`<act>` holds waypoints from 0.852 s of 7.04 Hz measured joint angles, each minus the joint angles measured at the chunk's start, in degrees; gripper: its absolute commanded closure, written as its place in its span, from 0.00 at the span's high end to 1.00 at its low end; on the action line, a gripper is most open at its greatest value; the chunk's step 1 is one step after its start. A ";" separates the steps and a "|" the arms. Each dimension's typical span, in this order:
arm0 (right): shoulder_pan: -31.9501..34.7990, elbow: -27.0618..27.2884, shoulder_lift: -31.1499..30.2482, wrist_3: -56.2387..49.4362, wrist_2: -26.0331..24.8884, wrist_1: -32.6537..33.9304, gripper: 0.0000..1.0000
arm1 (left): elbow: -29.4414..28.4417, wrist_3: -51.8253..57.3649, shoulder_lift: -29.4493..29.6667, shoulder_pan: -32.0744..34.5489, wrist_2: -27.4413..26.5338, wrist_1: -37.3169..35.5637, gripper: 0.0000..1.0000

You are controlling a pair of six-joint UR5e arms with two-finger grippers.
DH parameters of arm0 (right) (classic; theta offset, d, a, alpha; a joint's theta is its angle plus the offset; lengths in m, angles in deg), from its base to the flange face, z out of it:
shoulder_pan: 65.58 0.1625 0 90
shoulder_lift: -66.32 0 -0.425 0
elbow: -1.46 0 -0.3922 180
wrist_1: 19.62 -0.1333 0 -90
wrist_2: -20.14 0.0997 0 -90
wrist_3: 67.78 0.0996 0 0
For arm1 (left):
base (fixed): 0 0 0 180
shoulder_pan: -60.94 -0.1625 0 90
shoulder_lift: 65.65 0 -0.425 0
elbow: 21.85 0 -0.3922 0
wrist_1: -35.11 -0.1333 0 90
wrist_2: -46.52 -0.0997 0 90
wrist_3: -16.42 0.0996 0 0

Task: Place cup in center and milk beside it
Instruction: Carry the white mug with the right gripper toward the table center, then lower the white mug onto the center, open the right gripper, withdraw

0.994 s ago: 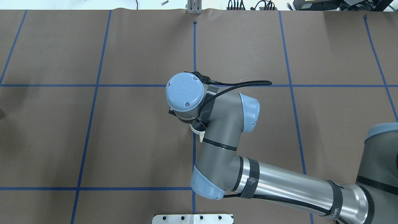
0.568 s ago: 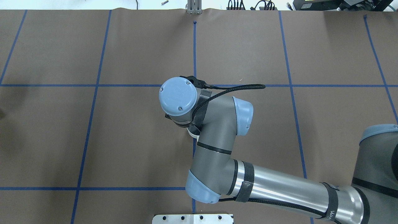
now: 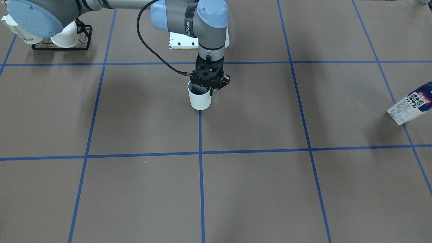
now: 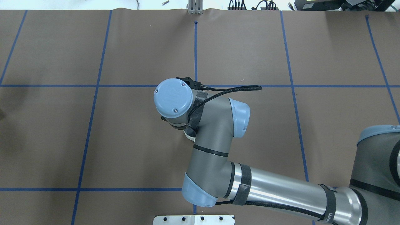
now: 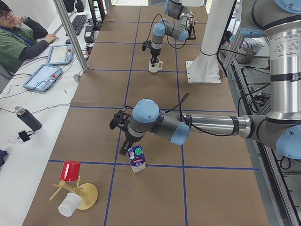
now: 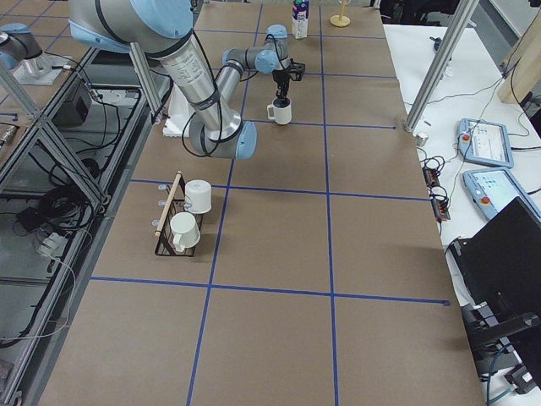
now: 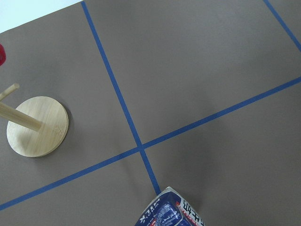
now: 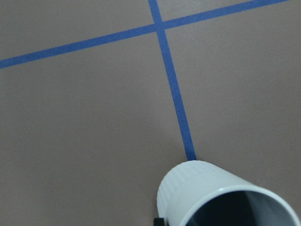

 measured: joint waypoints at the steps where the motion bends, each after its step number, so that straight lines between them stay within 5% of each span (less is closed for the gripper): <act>1: -0.03 0.01 0.01 -0.03 -0.14 0.01 1.00 | -0.05 0.00 0.03 -0.03 0.00 0.00 0.99; 6: 6.97 5.73 3.86 -7.06 3.76 7.86 1.00 | 0.05 -3.90 -0.01 0.03 0.04 0.00 0.99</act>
